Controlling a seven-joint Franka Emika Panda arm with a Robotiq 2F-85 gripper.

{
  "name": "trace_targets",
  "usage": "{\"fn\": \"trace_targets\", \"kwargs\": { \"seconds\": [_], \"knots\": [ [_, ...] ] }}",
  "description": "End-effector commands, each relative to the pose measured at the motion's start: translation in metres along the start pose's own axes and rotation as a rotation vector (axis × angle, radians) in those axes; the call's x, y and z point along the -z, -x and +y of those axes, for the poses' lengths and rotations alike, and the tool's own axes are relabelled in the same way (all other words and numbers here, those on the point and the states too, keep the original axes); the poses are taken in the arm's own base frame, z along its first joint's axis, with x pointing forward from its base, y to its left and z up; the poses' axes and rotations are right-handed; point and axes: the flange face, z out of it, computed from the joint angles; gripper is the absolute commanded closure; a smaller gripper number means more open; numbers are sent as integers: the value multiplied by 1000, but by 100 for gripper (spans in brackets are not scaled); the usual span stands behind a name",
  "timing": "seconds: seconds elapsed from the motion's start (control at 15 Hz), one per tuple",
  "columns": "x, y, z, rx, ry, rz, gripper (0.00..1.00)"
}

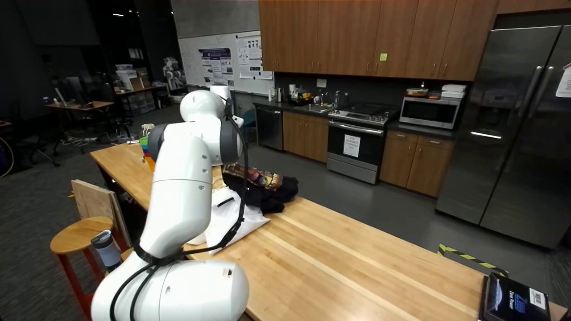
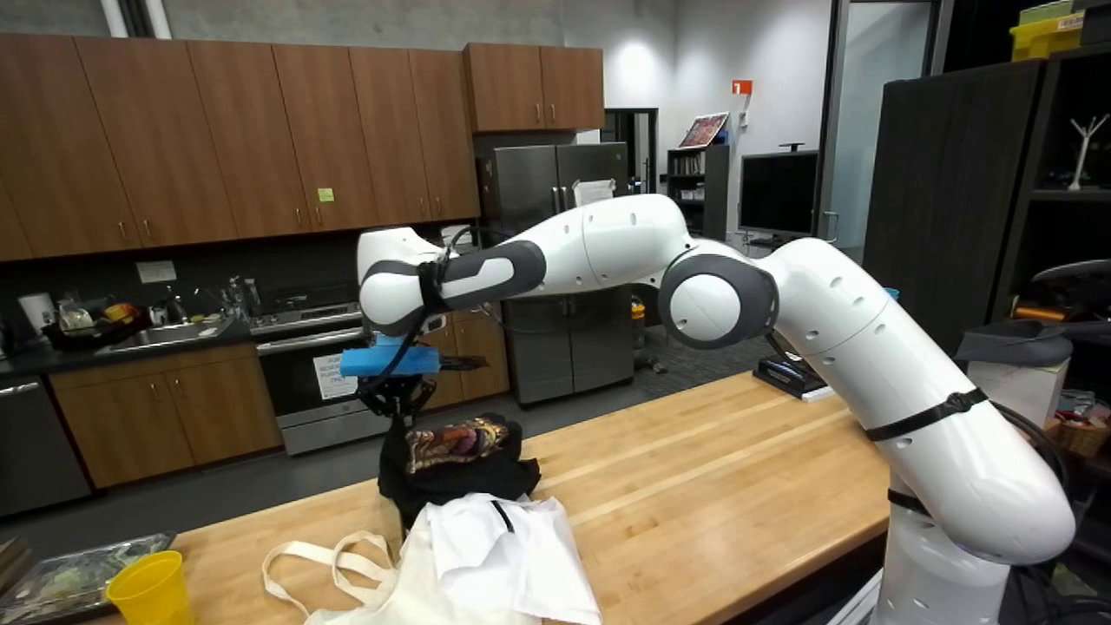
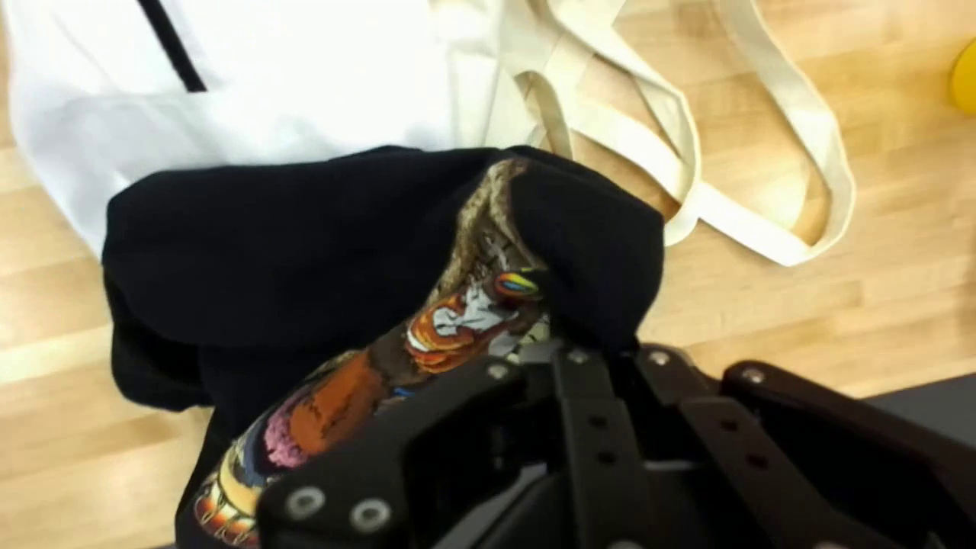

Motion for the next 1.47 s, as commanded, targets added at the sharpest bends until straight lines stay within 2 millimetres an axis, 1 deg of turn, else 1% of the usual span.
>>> {"fn": "trace_targets", "kwargs": {
  "seconds": [0.0, 0.13, 0.27, 0.33, 0.4, 0.53, 0.67, 0.87, 0.93, 1.0, 1.07, 1.13, 1.33, 1.4],
  "knots": [
    [-4, 13, -5, 81, -77, -166, 99],
    [-12, 25, -8, 159, -84, -245, 99],
    [-26, 36, -5, 240, -37, -316, 99],
    [-33, 41, 0, 271, 16, -351, 69],
    [-31, 37, -5, 215, -13, -285, 94],
    [-40, 43, -2, 248, 21, -322, 83],
    [-41, 44, -1, 256, 25, -328, 70],
    [-40, 43, -1, 261, 24, -328, 69],
    [-40, 43, -1, 262, 24, -328, 44],
    [-40, 47, 1, 312, 50, -345, 43],
    [-39, 56, 6, 396, 58, -411, 38],
    [-38, 60, 7, 446, 55, -425, 33],
    [-30, 69, 14, 603, 30, -485, 14],
    [-28, 72, 17, 660, 27, -499, 6]
  ]
}}
